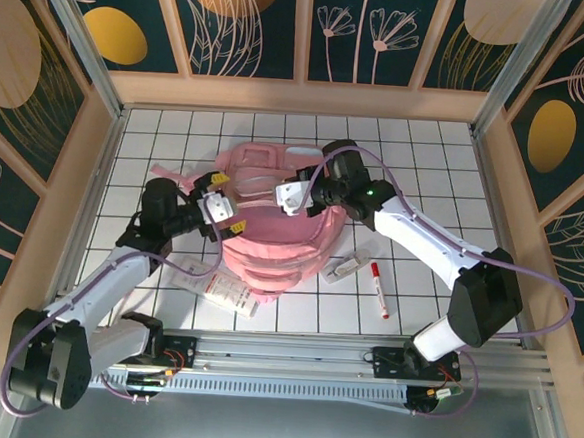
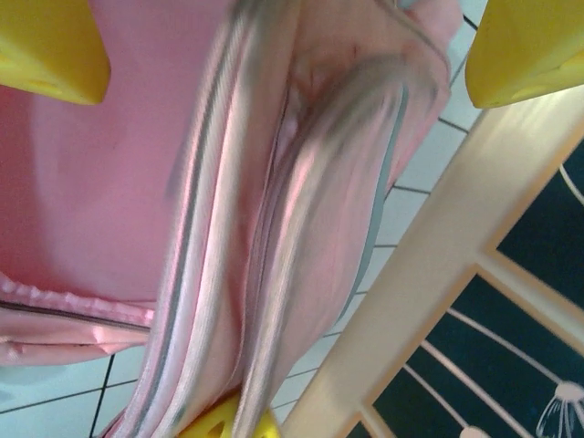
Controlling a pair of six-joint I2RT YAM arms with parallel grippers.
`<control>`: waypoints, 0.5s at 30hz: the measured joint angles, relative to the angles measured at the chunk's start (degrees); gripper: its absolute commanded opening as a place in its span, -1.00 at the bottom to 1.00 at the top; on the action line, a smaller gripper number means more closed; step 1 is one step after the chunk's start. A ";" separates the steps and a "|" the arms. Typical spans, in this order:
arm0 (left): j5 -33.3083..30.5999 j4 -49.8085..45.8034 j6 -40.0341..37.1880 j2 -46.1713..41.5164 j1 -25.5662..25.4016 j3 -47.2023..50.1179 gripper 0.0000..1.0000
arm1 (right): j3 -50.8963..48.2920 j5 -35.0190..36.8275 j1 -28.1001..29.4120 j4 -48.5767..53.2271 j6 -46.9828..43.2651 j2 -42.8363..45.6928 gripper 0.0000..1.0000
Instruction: Pack books, pencil case, and school supplies into a backpack
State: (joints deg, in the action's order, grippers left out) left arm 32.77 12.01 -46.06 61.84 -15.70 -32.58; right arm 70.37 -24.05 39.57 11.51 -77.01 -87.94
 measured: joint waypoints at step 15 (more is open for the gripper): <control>-5.92 1.68 -0.04 11.21 -5.29 -7.21 -1.00 | -4.24 2.27 0.76 -13.16 14.03 -0.13 0.34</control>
State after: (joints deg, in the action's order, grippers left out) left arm 26.85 13.69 -46.11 73.06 -20.99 -39.79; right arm 66.13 -21.78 40.34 -1.65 -62.98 -88.07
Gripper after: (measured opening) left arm 0.126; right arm 0.559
